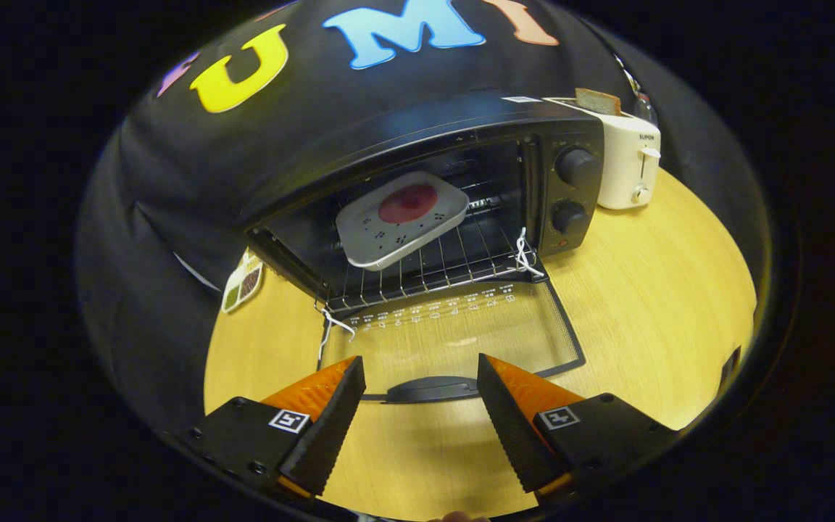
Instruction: Open the toaster oven, put the food inside, and close the toaster oven door.
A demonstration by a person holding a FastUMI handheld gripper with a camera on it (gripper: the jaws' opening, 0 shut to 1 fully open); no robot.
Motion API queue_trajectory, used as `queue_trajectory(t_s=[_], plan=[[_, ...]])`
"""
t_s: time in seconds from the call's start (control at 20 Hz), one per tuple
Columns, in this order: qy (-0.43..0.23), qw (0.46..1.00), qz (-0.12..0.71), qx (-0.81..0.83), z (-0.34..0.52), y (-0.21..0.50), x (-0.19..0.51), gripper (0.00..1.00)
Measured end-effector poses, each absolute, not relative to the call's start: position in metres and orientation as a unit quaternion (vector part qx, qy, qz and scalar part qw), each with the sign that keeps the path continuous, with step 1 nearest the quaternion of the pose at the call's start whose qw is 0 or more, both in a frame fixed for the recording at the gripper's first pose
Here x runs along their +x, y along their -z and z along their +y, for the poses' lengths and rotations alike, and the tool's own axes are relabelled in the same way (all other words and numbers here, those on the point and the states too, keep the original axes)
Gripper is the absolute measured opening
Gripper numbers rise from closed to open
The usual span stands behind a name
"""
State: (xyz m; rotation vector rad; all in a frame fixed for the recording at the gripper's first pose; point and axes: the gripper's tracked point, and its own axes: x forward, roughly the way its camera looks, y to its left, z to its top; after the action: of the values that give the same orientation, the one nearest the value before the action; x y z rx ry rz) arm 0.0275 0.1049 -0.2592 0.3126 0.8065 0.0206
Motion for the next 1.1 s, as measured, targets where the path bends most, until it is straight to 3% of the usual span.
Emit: queue_trajectory(t_s=[0.75,1.1], plan=[[-0.001,0.876,0.483,0.007,0.088,0.324,-0.010,0.99],[0.000,0.874,0.486,-0.011,0.096,0.341,-0.001,1.00]])
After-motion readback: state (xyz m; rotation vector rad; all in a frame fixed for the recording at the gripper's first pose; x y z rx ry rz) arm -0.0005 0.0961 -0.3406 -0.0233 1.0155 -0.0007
